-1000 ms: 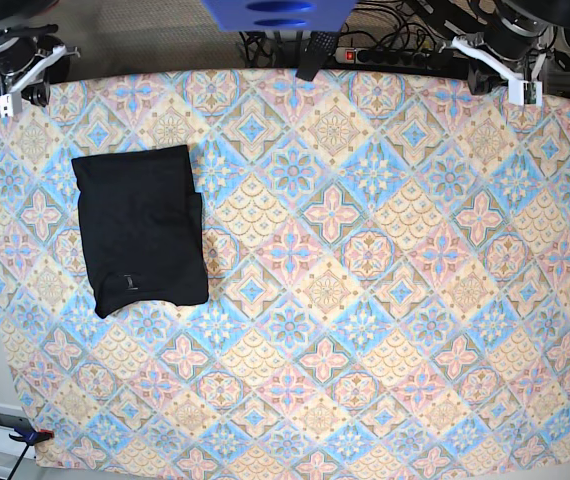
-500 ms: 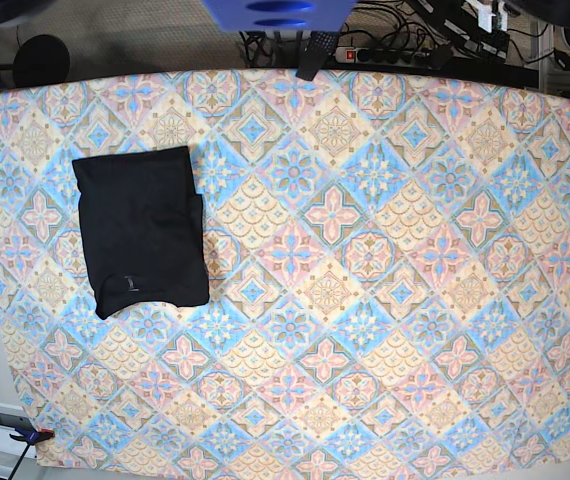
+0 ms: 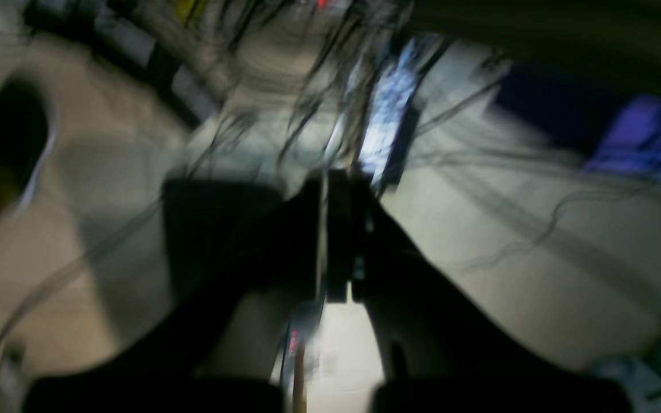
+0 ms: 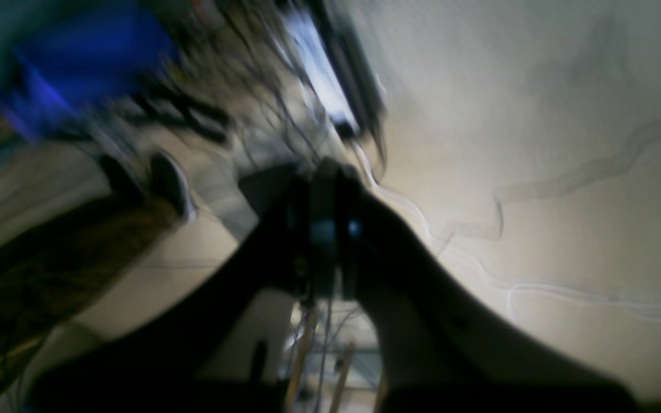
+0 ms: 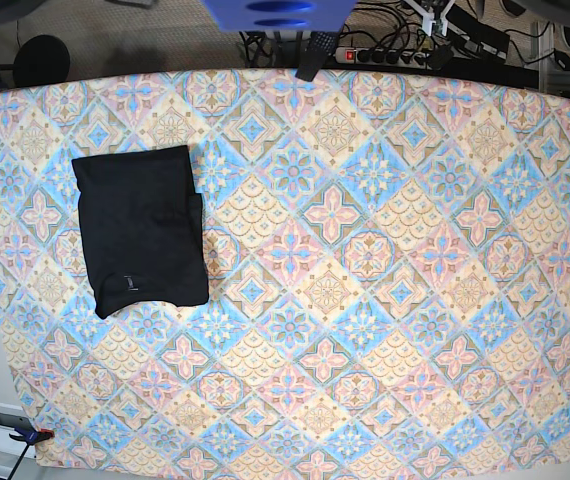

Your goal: Fold the T-shirt properly

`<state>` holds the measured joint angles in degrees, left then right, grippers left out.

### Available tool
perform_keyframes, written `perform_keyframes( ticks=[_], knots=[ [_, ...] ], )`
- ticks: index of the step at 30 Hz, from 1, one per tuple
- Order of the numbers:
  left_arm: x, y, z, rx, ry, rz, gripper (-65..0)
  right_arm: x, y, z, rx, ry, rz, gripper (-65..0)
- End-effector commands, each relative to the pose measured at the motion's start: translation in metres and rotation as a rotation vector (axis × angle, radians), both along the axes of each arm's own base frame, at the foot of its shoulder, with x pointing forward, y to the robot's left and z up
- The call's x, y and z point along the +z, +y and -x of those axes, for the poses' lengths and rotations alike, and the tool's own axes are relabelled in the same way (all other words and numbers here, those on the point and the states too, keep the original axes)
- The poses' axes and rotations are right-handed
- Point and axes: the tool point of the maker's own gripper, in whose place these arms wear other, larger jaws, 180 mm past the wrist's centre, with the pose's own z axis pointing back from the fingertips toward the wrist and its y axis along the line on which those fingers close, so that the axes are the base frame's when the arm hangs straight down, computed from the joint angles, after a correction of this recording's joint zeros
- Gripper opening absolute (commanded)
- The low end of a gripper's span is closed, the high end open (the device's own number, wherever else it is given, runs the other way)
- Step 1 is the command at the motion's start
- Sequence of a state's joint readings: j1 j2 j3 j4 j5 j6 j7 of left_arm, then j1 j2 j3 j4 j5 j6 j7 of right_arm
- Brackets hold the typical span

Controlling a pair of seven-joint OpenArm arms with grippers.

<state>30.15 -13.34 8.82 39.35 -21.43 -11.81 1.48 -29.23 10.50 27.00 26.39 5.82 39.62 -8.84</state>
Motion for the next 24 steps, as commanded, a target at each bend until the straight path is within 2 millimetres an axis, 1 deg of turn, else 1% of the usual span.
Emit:
perform_keyframes(
  ticks=[1,4,6,8,11,12,13,14,16,17,19,20,22,23,24],
  knots=[
    [-0.003,0.001,0.017,-0.030,0.026,-0.004,-64.6,0.002,-0.006,0.010,0.015,0.016,0.005,-65.0],
    [-0.015,-0.007,0.017,-0.113,0.023,-0.001,-64.6,-0.005,0.005,0.005,0.045,0.004,-0.009,-65.0],
    [-0.019,-0.024,0.019,-0.145,0.020,0.020,-64.6,-0.007,0.011,0.004,0.052,0.003,-0.018,-65.0],
    [-0.022,-0.036,0.016,-0.171,0.004,0.035,-64.6,-0.008,0.014,0.004,0.055,0.005,-0.026,-65.0],
    [-0.024,-0.050,0.005,-0.194,-0.017,0.055,-64.4,-0.009,0.016,0.002,0.057,0.004,-0.030,-65.0],
    [-0.024,-0.052,0.003,-0.201,-0.021,0.059,-64.3,-0.009,0.017,0.002,0.057,0.004,-0.031,-65.0],
    [-0.025,-0.054,-0.003,-0.203,-0.031,0.062,-64.2,-0.010,0.019,0.002,0.056,0.004,-0.035,-65.0],
    [-0.025,-0.054,-0.009,-0.205,-0.040,0.062,-64.2,-0.012,0.029,-0.005,0.049,-0.009,-0.050,-65.0],
    [-0.027,-0.062,-0.022,-0.203,-0.060,0.071,-64.1,-0.021,0.064,-0.028,0.026,-0.038,-0.083,-64.9],
    [-0.027,-0.064,-0.023,-0.199,-0.062,0.073,-64.1,-0.025,0.074,-0.036,0.022,-0.045,-0.086,-64.9],
    [-0.027,-0.066,-0.031,-0.201,-0.076,0.076,-64.0,-0.028,0.077,-0.047,0.021,-0.055,-0.079,-64.8],
    [-0.027,-0.066,-0.032,-0.202,-0.076,0.075,-64.0,-0.028,0.076,-0.050,0.021,-0.059,-0.077,-64.8],
    [-0.027,-0.067,-0.036,-0.202,-0.083,0.077,-63.9,-0.029,0.077,-0.052,0.021,-0.062,-0.079,-64.8],
    [-0.028,-0.067,-0.042,-0.202,-0.092,0.076,-63.9,-0.029,0.079,-0.052,0.020,-0.062,-0.081,-64.8],
    [-0.028,-0.068,-0.044,-0.202,-0.096,0.077,-63.9,-0.029,0.089,-0.052,0.014,-0.062,-0.096,-64.8]
  ],
)
